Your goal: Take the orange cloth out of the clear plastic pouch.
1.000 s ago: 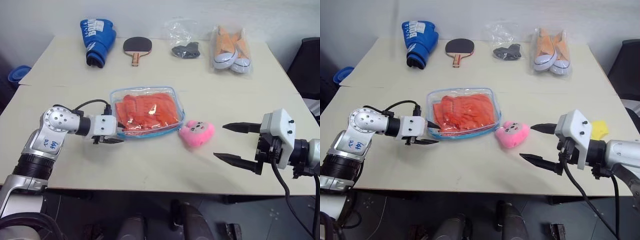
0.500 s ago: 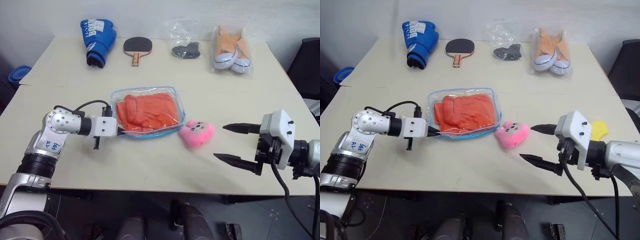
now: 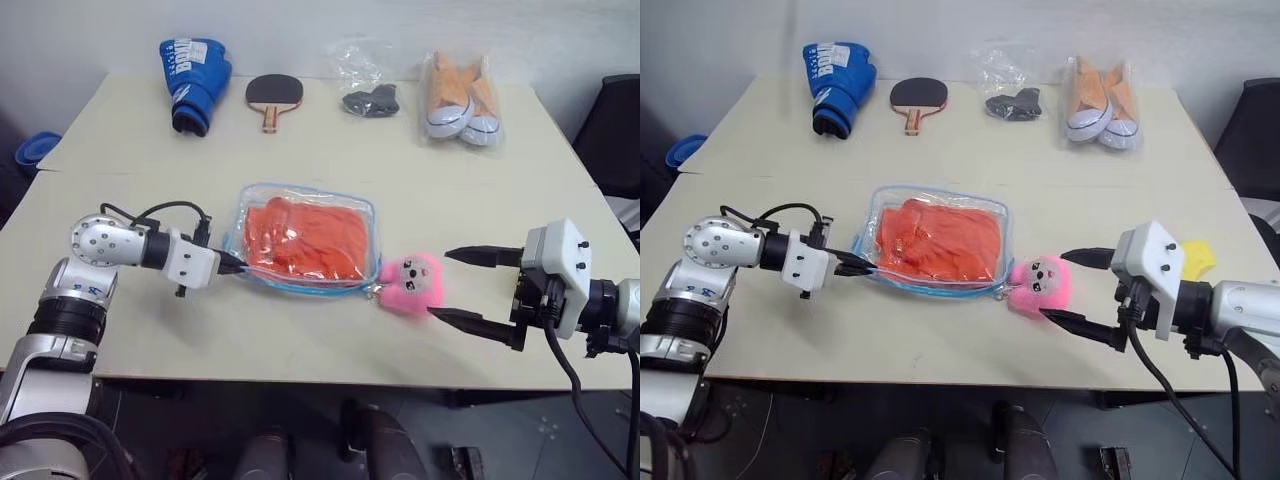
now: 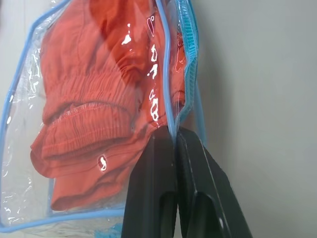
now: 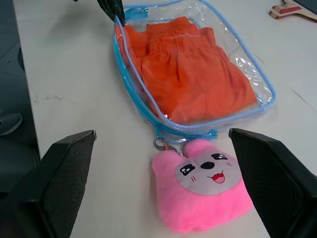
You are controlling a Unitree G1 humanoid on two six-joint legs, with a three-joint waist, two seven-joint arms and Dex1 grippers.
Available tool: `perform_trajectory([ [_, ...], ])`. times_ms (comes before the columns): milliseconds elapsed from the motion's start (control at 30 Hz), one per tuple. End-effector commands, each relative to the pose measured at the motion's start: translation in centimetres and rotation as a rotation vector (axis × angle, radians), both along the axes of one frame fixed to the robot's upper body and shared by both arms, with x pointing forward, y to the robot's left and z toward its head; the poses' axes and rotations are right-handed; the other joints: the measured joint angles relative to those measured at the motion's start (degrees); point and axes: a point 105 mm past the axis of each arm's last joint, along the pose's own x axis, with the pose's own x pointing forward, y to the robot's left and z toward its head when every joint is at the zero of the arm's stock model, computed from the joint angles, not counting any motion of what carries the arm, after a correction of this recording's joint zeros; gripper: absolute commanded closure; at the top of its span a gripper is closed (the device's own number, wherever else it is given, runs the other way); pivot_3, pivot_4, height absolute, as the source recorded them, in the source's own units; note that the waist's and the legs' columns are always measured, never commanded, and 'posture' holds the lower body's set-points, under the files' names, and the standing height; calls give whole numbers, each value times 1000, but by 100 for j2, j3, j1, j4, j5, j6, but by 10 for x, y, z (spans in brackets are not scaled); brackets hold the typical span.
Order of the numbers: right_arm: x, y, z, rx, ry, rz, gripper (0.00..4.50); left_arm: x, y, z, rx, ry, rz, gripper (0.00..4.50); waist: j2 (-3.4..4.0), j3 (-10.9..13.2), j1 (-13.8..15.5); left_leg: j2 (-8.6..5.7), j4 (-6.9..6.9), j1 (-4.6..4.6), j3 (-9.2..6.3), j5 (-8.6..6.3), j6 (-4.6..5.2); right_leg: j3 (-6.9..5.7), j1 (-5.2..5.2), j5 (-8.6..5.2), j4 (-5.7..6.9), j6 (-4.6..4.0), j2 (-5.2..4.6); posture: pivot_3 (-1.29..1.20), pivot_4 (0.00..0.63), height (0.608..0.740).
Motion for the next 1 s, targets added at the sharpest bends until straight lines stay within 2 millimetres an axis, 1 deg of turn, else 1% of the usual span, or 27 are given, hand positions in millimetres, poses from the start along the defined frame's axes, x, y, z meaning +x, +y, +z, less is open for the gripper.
perform_trajectory([
  [33, 0, 1, 6, -16, -36, 10, 0, 4, -5, 1, -3, -28, 4, 4453, 0, 0, 2, 0, 0, 0, 0, 0, 0, 0, 0, 0, -1, 0, 0, 0, 150, 740],
  [100, -1, 1, 6, -19, -38, 6, 0, 7, -4, 0, -19, 8, 44, 4453, 0, 0, 2, 0, 0, -1, -1, 0, 0, -2, 0, 0, -2, 1, 1, 0, 150, 740],
  [200, -2, -2, 4, -14, -32, -14, 0, 6, 0, 1, -43, 51, 77, 3845, 0, 0, 1, 0, 0, 0, -1, 0, 0, -1, 0, 0, -1, 1, 2, 0, 150, 740],
  [267, -2, -4, 2, -1, -26, -39, 0, 0, 5, -3, -42, 107, 96, 3282, 0, 0, -10, 1, 0, 0, -1, 0, 0, -1, 0, 0, -1, 1, 2, 0, 150, 740],
  [300, 0, -5, -1, 13, -20, -68, 0, -5, 6, -2, -78, 145, 121, 2970, 0, 0, -24, 2, 0, 0, -1, 0, 0, 0, -1, 0, -1, 1, 3, 0, 150, 740],
  [333, 1, -7, -5, 22, -13, -94, 0, -10, 7, 0, -119, 184, 141, 2628, -1, 0, -30, 3, -2, 0, 0, 0, -1, 2, -1, 0, -1, 1, 3, 0, 150, 740],
  [367, 1, -7, -8, 27, -8, -111, 0, -13, 6, 2, -148, 210, 154, 2408, -1, 0, -37, 6, -2, 0, 1, -1, -1, 4, -1, 0, -1, 1, 4, 0, 150, 740],
  [400, 3, -10, -13, 33, 3, -148, 0, -20, 5, 10, -222, 272, 177, 2136, -1, 0, -31, 7, -2, 0, 1, -1, -2, 5, -2, 0, 0, 0, 4, 0, 150, 740],
  [467, 7, -14, -21, 46, 15, -209, 0, -31, 1, 22, -322, 383, 206, 2136, -1, -1, -24, 7, -1, 0, -1, 0, -4, 4, -4, 0, 2, 0, 2, 0, 150, 740],
  [567, 18, -20, -34, 124, 52, -335, 0, -58, -7, 47, -445, 595, 190, 2136, -5, -3, -20, 6, 4, 0, -5, 1, -5, 8, 3, 0, 5, 0, 0, 0, 150, 740],
  [633, 24, -23, -41, 148, 72, -394, 0, -67, -13, 58, -487, 662, 173, 2136, -7, -5, -20, 7, 4, -1, -10, 0, -8, 11, 8, -1, 3, -1, 2, 0, 150, 740],
  [700, 33, -27, -50, 190, 110, -472, 0, -69, -20, 67, -523, 672, 163, 2136, 7, -11, -8, 1, 4, 0, -9, 0, -8, 14, 10, -1, 3, -1, -2, 0, 150, 740],
  [767, 39, -28, -58, 238, 157, -519, 0, -70, -26, 70, -526, 661, 158, 2136, 7, -12, -13, 1, 4, -1, -9, 1, -9, 16, 15, -1, 3, -1, 2, 0, 150, 740],
  [867, 43, -22, -67, 276, 209, -533, 0, -71, -30, 64, -494, 653, 162, 2136, 5, -13, -27, 1, 3, -2, -5, 3, -14, 20, 14, -2, 8, -3, 8, 0, 150, 740],
  [933, 50, -18, -74, 311, 245, -556, 0, -69, -34, 61, -485, 630, 159, 2136, 5, -12, -43, 3, 2, -3, -2, 3, -17, 20, 11, -4, 11, -6, 10, 0, 150, 740],
  [1000, 54, -13, -77, 318, 263, -555, 0, -68, -37, 61, -496, 617, 149, 2136, 6, -13, -53, 4, 1, -2, 2, 4, -18, 22, 11, -5, 14, -7, 11, 0, 150, 740],
])
